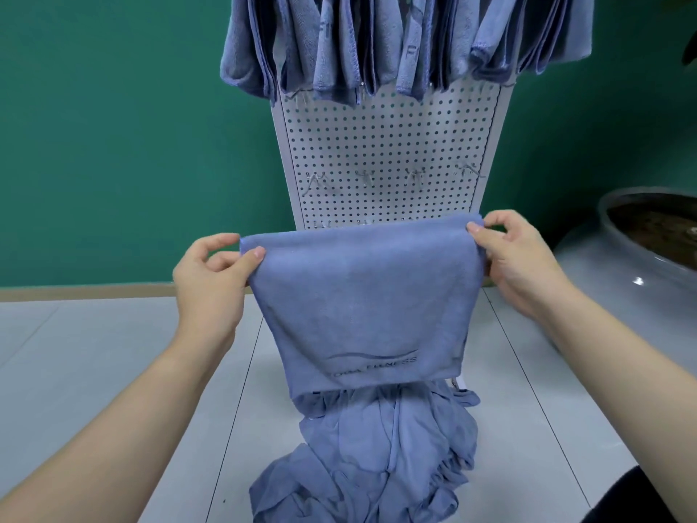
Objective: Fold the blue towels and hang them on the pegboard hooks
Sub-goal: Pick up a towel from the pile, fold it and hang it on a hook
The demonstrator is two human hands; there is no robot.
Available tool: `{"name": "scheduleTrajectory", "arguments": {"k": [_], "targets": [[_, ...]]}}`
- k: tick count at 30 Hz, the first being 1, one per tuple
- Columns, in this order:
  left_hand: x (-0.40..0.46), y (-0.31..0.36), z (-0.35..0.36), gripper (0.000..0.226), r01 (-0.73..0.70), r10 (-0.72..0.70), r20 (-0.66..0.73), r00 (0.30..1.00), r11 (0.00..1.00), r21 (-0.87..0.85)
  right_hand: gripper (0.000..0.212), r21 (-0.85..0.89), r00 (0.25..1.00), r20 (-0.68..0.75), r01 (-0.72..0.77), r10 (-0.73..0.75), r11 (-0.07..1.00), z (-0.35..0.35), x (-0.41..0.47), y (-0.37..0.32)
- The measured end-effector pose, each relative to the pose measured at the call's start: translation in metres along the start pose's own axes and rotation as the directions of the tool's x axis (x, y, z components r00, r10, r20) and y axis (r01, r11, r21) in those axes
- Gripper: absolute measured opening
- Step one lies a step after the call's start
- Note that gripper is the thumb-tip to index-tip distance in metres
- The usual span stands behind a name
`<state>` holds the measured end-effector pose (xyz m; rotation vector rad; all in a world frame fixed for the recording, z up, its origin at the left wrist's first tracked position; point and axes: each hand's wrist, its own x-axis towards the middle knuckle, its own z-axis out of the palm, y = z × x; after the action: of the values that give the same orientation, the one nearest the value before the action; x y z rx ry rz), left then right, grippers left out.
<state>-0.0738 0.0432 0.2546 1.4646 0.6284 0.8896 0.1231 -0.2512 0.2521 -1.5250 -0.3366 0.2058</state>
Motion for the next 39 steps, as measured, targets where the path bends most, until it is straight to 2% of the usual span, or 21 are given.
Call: {"name": "scheduleTrajectory", "arguments": {"k": [2, 4, 8, 11, 16, 18, 24, 27, 31, 36, 39], "targets": [[0.006, -0.01, -0.004, 0.024, 0.104, -0.11, 0.061, 0.992, 0.991, 0.083, 0.013, 0.034, 0.995, 0.021, -0.098, 0.097, 0.995, 0.002, 0.003, 0.007], [0.01, -0.02, -0.008, 0.005, 0.192, -0.211, 0.113, 0.971, 0.969, 0.157, 0.021, 0.092, 0.972, 0.079, -0.227, 0.22, 0.97, 0.005, 0.005, 0.017], [0.01, -0.034, -0.012, 0.013, 0.296, -0.311, 0.054, 0.949, 0.936, 0.191, 0.015, 0.051, 0.833, 0.244, -0.523, 0.497, 0.851, 0.013, 0.0, 0.037], [0.009, -0.039, -0.009, 0.014, 0.329, -0.342, 0.034, 0.939, 0.924, 0.194, 0.004, 0.025, 0.791, 0.268, -0.577, 0.55, 0.816, 0.025, -0.003, 0.04], [0.0, -0.032, 0.009, 0.014, 0.276, -0.281, -0.013, 0.96, 0.933, 0.231, 0.008, 0.034, 0.865, 0.158, -0.487, 0.476, 0.873, 0.051, -0.017, 0.032], [-0.009, -0.025, 0.019, 0.011, 0.216, -0.221, -0.006, 0.975, 0.947, 0.236, 0.017, 0.031, 0.894, 0.124, -0.438, 0.431, 0.899, 0.062, -0.025, 0.031], [-0.051, -0.014, 0.049, 0.012, 0.059, -0.107, 0.158, 0.982, 0.956, 0.287, 0.02, 0.068, 0.95, 0.077, -0.309, 0.304, 0.949, 0.1, -0.063, 0.036], [-0.07, -0.019, 0.059, 0.012, 0.002, -0.082, 0.244, 0.966, 0.951, 0.311, 0.02, 0.068, 0.973, 0.079, -0.22, 0.215, 0.973, 0.119, -0.082, 0.042], [-0.077, -0.025, 0.062, 0.007, -0.039, -0.051, 0.278, 0.959, 0.951, 0.306, 0.025, -0.033, 0.986, 0.11, -0.122, 0.125, 0.992, 0.121, -0.088, 0.043], [-0.081, -0.031, 0.059, 0.017, -0.11, -0.004, 0.339, 0.941, 0.942, 0.317, 0.027, -0.157, 0.987, 0.16, 0.009, 0.016, 0.988, 0.117, -0.096, 0.041], [-0.082, -0.029, 0.057, 0.023, -0.165, 0.027, 0.407, 0.913, 0.937, 0.308, 0.044, -0.171, 0.984, 0.176, 0.051, -0.021, 0.984, 0.114, -0.094, 0.039]]}}
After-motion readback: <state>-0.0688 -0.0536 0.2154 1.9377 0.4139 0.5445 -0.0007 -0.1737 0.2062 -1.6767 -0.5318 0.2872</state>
